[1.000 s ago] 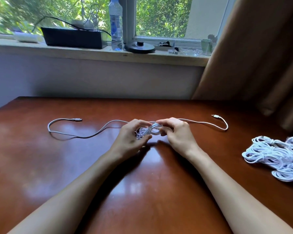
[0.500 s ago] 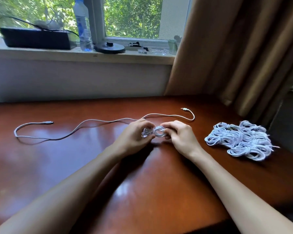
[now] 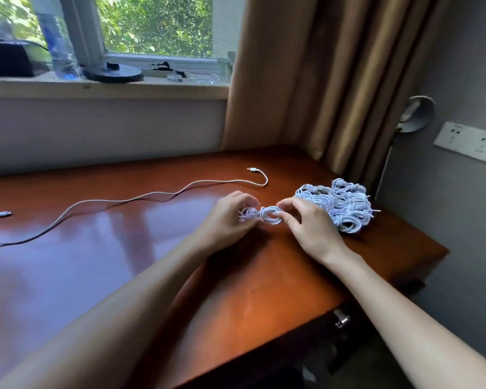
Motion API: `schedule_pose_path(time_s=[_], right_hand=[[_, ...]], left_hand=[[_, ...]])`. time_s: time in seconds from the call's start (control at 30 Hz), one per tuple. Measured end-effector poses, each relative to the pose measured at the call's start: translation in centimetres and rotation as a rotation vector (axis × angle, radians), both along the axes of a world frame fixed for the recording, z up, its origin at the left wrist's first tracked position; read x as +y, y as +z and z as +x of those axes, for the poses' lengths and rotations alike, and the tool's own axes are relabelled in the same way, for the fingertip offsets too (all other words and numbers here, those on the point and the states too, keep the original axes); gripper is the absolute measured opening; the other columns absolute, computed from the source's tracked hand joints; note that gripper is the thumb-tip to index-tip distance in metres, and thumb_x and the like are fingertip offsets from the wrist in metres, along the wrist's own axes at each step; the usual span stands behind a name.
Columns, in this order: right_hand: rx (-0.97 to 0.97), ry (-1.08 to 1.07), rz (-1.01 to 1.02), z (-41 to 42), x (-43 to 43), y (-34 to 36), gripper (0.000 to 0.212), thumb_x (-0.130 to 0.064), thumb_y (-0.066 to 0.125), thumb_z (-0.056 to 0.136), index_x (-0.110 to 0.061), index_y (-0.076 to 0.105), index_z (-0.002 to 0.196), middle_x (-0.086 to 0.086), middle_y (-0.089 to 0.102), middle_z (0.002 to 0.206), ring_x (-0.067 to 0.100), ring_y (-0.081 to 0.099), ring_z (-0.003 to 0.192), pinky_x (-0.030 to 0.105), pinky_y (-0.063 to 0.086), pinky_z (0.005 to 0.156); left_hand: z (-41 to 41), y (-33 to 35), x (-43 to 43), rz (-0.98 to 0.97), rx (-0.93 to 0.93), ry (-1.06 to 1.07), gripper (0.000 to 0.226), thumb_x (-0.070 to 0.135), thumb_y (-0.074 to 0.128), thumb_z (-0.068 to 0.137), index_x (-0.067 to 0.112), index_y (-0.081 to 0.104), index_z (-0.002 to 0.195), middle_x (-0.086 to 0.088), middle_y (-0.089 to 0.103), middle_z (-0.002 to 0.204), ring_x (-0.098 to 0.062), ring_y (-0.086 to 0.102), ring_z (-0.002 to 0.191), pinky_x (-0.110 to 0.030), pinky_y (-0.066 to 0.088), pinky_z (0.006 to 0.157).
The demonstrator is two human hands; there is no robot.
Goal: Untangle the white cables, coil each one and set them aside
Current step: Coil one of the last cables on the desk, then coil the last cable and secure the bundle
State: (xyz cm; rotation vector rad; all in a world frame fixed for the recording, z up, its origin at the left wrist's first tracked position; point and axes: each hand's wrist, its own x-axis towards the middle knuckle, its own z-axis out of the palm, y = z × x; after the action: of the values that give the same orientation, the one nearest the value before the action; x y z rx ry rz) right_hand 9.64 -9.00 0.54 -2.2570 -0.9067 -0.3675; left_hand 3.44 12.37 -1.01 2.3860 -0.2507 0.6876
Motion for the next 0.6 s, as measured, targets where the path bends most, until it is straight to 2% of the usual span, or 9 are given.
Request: schedule_pose_path(time_s=[0.13,0.27,0.43,0.53,0.6], right_hand=[[-0.085,-0.058,-0.05,0.1,-2.6,-0.1,0.017,-0.028,0.069,0.094,-0.023,0.07,0.11,-0.007,0.07,0.108,0.016,0.062,0.106,0.037,0.051,0.092],[-0.122,-0.1,-0.057,0.7,-4.6,-0.3,0.018,-0.028,0.071,0.093,-0.022,0.072,0.11,-0.006,0.071,0.107,0.017,0.062,0.106,0.034,0.049,0.093],[-0.205,-0.13,-0.068,1.6,-6.2,-0.6,0.014,-0.026,0.073,0.092,-0.022,0.072,0.105,-0.008,0.068,0.103,0.02,0.06,0.102,0.038,0.048,0.091],[-0.214,-0.143,-0.088,2.2,-6.7,-1.0,0.015,-0.027,0.073,0.091,-0.022,0.072,0.104,-0.007,0.066,0.102,0.02,0.059,0.102,0.038,0.047,0.092],[-0.214,-0.144,-0.101,2.4,-6.8,-1.4,0.016,-0.029,0.075,0.09,-0.021,0.072,0.104,-0.007,0.065,0.102,0.019,0.057,0.102,0.038,0.046,0.093]], left_hand=[[1.0,0.2,-2.4,0.029,0.016,-0.022,0.016,0.037,0.071,0.083,0.029,0.069,0.096,0.011,0.062,0.093,-0.01,0.06,0.084,-0.035,0.053,0.074],[2.2,0.1,-4.2,0.075,0.028,-0.024,0.019,0.041,0.068,0.083,0.031,0.068,0.1,0.016,0.061,0.095,-0.013,0.057,0.087,-0.04,0.052,0.078],[3.3,-0.2,-6.1,0.02,0.013,-0.057,0.02,0.032,0.076,0.086,0.02,0.07,0.102,0.004,0.063,0.095,-0.012,0.056,0.084,-0.03,0.048,0.077],[3.5,-0.7,-6.8,-0.004,0.03,-0.06,0.027,0.035,0.077,0.086,0.02,0.069,0.106,0.004,0.059,0.099,-0.008,0.053,0.086,-0.017,0.041,0.075],[3.7,-1.1,-7.0,-0.015,0.033,-0.05,0.028,0.035,0.077,0.086,0.021,0.068,0.108,0.006,0.055,0.102,-0.006,0.052,0.087,-0.017,0.042,0.077]])
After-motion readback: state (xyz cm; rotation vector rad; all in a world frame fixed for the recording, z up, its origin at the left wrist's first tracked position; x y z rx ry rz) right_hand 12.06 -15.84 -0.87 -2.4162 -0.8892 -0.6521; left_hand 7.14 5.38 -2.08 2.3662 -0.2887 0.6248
